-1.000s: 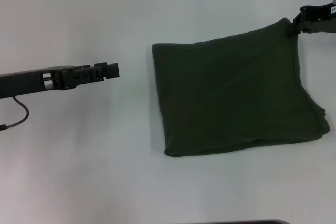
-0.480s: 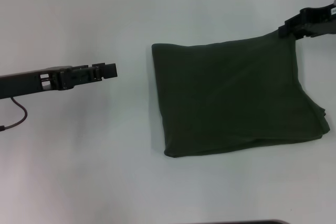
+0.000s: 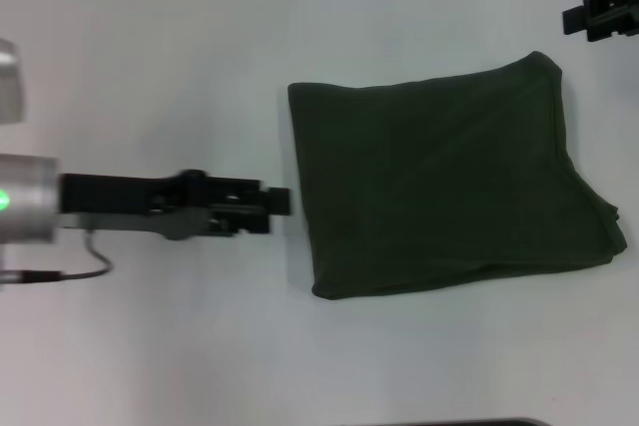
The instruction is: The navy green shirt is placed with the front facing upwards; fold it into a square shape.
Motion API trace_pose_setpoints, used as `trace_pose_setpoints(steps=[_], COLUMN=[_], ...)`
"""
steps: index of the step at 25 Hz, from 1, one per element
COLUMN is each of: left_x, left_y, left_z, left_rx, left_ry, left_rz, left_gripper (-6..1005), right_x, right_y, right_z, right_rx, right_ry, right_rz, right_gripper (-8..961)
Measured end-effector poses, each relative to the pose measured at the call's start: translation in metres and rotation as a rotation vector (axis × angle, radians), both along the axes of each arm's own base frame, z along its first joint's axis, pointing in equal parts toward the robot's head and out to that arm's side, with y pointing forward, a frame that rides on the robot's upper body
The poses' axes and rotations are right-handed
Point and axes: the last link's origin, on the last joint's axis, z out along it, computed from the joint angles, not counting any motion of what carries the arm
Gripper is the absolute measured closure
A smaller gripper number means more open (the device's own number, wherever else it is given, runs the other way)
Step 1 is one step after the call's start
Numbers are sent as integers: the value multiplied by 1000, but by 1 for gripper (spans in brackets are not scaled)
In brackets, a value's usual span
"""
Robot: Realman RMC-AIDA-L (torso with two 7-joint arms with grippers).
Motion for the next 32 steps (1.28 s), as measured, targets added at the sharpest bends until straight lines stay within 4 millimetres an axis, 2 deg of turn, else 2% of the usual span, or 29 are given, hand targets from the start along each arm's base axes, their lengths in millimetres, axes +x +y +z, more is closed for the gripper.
trace_pose_setpoints(steps=[6,14,24,32], left_x=[11,9,25,33], left_y=[16,24,26,31], left_z=[-37,-53,-71,-82], left_rx=[-63,-38,-61,-63], left_ry=[104,187,200,230], left_rz=[55,95,60,14], left_gripper=[369,367,358,404], right_x=[-5,-1,-2,-3], right_y=[-5,-8,-7,-8], right_z=[-10,-9,-10,-12], right_rx=[-32,-25,-21,-18], right_ry=[30,40,51,70], right_rz=[47,48,57,64], right_gripper=[495,495,496,496])
